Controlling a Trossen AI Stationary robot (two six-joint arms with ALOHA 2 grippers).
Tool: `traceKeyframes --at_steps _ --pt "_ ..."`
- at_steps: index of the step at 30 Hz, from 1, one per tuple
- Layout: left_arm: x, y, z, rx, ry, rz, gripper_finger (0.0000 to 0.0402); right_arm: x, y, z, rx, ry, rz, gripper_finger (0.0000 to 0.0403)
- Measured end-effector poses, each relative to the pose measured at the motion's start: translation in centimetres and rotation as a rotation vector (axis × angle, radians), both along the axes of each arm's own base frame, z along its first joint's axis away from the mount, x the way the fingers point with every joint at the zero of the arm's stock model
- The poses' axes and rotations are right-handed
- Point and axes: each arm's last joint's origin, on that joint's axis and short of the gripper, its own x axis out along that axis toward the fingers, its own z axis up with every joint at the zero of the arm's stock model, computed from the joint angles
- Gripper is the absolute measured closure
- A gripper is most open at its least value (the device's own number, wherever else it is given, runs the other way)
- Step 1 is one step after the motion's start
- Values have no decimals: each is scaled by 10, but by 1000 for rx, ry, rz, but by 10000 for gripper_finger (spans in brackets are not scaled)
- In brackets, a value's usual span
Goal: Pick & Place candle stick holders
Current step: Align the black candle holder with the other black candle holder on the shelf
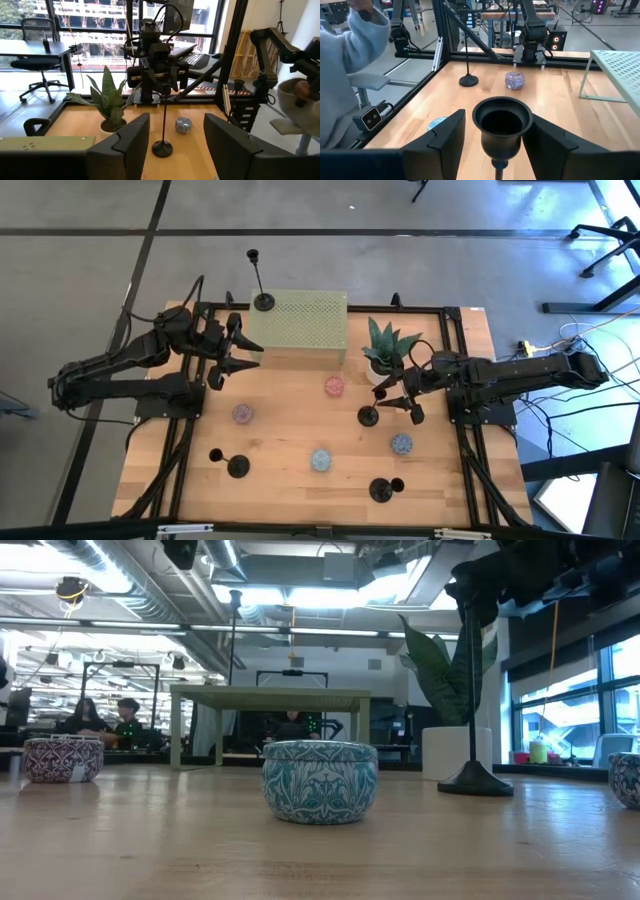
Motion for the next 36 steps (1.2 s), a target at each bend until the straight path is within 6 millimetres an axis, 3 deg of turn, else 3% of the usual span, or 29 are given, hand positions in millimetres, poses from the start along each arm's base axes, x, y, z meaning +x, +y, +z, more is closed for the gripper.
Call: traceKeyframes --at_steps 12,18,28,36 --pt "0 0 0 0 0 1 217 0 0 2 1 -20 -1 279" --pt "0 0 0 0 0 1 217 1 0 8 1 -71 -1 284" --pt "2 1 -3 -12 31 3 217 6 -2 50 115 -218 -74 286" --pt "6 2 -5 -25 45 4 217 17 -3 72 163 -346 -118 287"
